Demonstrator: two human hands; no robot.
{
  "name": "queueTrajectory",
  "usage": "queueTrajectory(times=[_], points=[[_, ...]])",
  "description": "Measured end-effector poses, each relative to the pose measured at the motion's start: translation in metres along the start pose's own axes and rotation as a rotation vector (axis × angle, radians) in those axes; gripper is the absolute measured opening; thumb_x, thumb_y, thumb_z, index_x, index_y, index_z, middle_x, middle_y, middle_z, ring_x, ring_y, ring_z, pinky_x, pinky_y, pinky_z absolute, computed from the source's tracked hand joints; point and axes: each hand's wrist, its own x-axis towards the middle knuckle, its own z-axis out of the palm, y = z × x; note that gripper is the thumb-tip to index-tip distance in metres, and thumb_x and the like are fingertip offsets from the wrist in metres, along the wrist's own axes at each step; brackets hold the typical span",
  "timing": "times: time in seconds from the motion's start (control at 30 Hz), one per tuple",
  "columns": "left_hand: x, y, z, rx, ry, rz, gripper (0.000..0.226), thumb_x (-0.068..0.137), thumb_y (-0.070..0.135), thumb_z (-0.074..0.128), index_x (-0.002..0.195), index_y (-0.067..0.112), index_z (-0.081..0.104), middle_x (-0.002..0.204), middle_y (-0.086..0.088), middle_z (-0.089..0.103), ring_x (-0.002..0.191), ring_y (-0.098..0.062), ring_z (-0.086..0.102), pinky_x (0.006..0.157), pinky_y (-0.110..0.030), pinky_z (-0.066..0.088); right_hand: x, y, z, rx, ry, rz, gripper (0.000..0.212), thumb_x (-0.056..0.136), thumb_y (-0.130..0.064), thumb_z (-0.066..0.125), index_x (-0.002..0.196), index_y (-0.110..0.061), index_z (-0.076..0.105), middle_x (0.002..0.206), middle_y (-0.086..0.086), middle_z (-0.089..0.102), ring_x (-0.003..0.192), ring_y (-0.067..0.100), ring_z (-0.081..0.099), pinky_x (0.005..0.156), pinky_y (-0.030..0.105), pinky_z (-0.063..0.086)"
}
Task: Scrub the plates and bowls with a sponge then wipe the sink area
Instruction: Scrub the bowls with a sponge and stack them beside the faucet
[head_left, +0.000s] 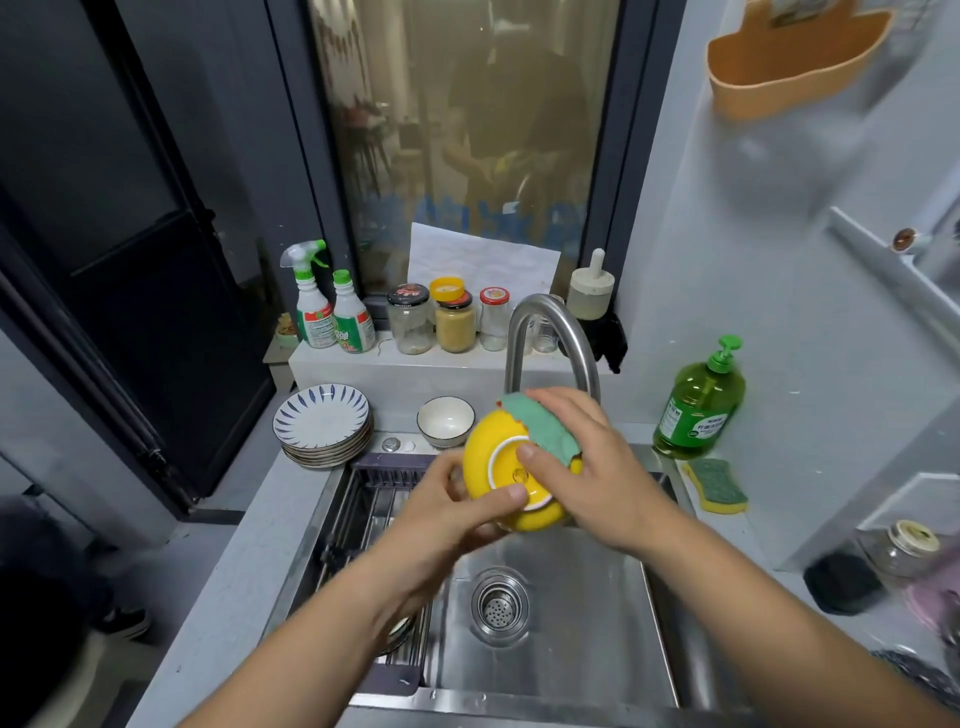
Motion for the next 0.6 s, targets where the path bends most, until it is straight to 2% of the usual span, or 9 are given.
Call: queueTrajectory(times=[0.07,0.13,0.2,0.27,0.4,0.5,0.53,0.6], points=[[0.006,0.015,-0.005,0.127,-0.062,0.016,0.082,0.060,0.012,0.090,0.133,0.019,0.055,0.104,-0.005,0.076,0.094,-0.024,0.074,0.071,-0.034,0.060,0.005,0.001,-0.012,-0.066,-0.148,-0.035,0.061,0.085,-0.054,0.058,0.139,-0.027,0.053,0.133,-0.012,0.047,0.128,0.003,0.046,0.111,0.034,0.037],[0.011,0.028,-0.006,0.224,-0.187,-0.032,0.079,0.061,0.012,0.091,0.133,0.016,0.057,0.107,-0.010,0.074,0.096,-0.027,0.073,0.077,-0.040,0.061,0.010,0.002,-0.018,-0.140,-0.265,-0.087,0.059,0.086,-0.057,0.057,0.139,-0.033,0.052,0.135,-0.014,0.047,0.130,0.006,0.045,0.112,0.036,0.038],[0.014,0.033,-0.004,0.226,-0.203,-0.044,0.071,0.066,0.006,0.086,0.132,0.012,0.058,0.108,-0.014,0.070,0.098,-0.030,0.072,0.082,-0.046,0.060,0.013,0.003,-0.019,-0.174,-0.290,-0.103,0.054,0.089,-0.059,0.053,0.140,-0.040,0.050,0.140,-0.016,0.043,0.134,0.008,0.041,0.114,0.038,0.035],[0.015,0.030,-0.001,0.161,-0.126,-0.024,0.068,0.068,0.004,0.083,0.131,0.013,0.058,0.107,-0.015,0.070,0.097,-0.030,0.072,0.083,-0.048,0.059,0.011,0.003,-0.016,-0.137,-0.225,-0.071,0.051,0.092,-0.061,0.043,0.141,-0.046,0.048,0.148,-0.017,0.038,0.140,0.008,0.032,0.118,0.037,0.029],[0.020,0.016,0.005,-0.084,-0.003,-0.076,0.073,0.070,0.012,0.082,0.137,0.010,0.054,0.118,-0.018,0.071,0.102,-0.037,0.072,0.090,-0.058,0.059,-0.005,0.009,0.008,-0.057,0.011,-0.036,0.049,0.099,-0.054,0.029,0.145,-0.043,0.040,0.156,-0.017,0.029,0.147,0.003,0.020,0.122,0.034,0.020],[0.021,0.008,0.017,-0.325,0.029,-0.088,0.078,0.075,0.015,0.078,0.146,0.004,0.047,0.134,-0.027,0.064,0.108,-0.041,0.070,0.089,-0.059,0.059,-0.019,0.012,0.035,0.112,0.170,0.008,0.045,0.099,-0.051,0.034,0.144,-0.049,0.034,0.159,-0.020,0.020,0.150,0.004,0.018,0.122,0.033,0.022],[0.019,0.004,0.024,-0.371,0.046,-0.080,0.078,0.076,0.014,0.079,0.146,0.003,0.045,0.135,-0.027,0.063,0.108,-0.040,0.070,0.087,-0.057,0.060,-0.021,0.012,0.040,0.160,0.223,0.040,0.044,0.097,-0.052,0.039,0.141,-0.050,0.036,0.158,-0.015,0.023,0.149,0.004,0.021,0.121,0.031,0.024],[0.017,-0.009,0.037,-0.396,0.093,-0.068,0.070,0.080,0.011,0.082,0.140,0.005,0.045,0.129,-0.022,0.068,0.103,-0.034,0.073,0.093,-0.056,0.059,-0.016,0.012,0.042,0.201,0.331,0.099,0.045,0.090,-0.051,0.048,0.134,-0.045,0.046,0.149,-0.005,0.038,0.143,0.004,0.033,0.118,0.028,0.029]])
